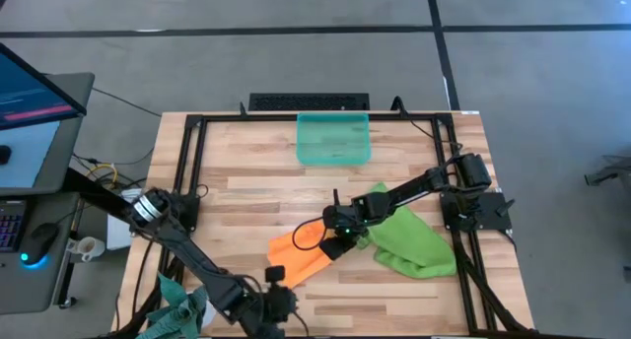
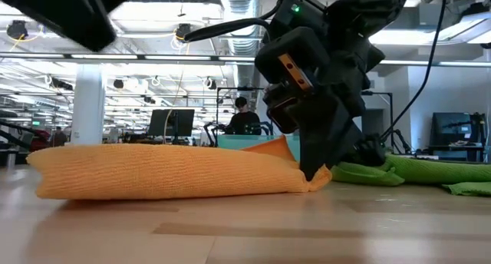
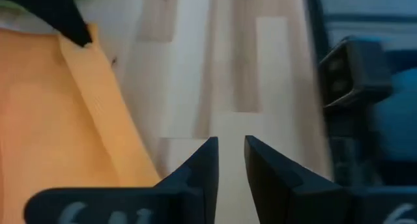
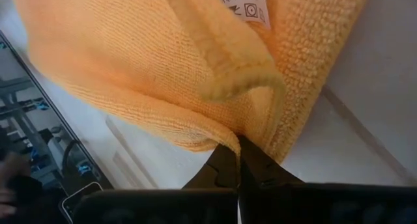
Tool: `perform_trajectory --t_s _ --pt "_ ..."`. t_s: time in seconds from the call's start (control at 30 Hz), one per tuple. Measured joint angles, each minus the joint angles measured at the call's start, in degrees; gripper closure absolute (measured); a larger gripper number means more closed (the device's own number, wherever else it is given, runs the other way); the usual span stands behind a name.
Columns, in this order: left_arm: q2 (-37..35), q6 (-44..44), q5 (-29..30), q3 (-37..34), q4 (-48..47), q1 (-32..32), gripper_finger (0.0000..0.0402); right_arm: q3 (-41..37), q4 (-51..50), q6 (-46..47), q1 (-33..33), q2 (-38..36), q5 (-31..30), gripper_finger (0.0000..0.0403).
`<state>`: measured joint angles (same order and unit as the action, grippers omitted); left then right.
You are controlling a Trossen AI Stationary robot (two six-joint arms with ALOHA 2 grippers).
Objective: Roll microfiber towels into tight, uniform cylinder then place into a basket
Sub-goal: Roll the orange microfiber towel
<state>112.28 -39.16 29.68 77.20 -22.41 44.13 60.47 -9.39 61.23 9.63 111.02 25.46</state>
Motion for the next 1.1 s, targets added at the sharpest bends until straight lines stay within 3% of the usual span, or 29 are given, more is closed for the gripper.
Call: perform_trajectory --t_s 0.2,0.47,0.63,0.77,1.1 --pt "0.3 -0.1 -0.5 -0.6 -0.9 -3.0 0.0351 0.0 0.3 -0.2 0.0 0.0 0.5 0.0396" --pt "3.1 0.7 -7.3 -0.5 0.8 -4.8 0.0359 0.1 0.8 -0.3 -0.1 0.0 1.3 0.0397" --pt "4.9 -0.6 -8.0 -0.6 -0.7 -4.8 0.0359 0.1 1.2 -0.2 -0.4 0.0 1.5 0.0397" --pt "4.9 -1.9 -7.2 -0.5 -3.4 -4.8 0.0359 0.1 1.0 -0.2 -0.4 0.0 1.7 0.0397" --pt "3.7 -7.1 1.1 -0.5 -13.3 -4.2 0.0359 0.1 -0.6 -1.3 -0.4 0.0 1.6 0.0397"
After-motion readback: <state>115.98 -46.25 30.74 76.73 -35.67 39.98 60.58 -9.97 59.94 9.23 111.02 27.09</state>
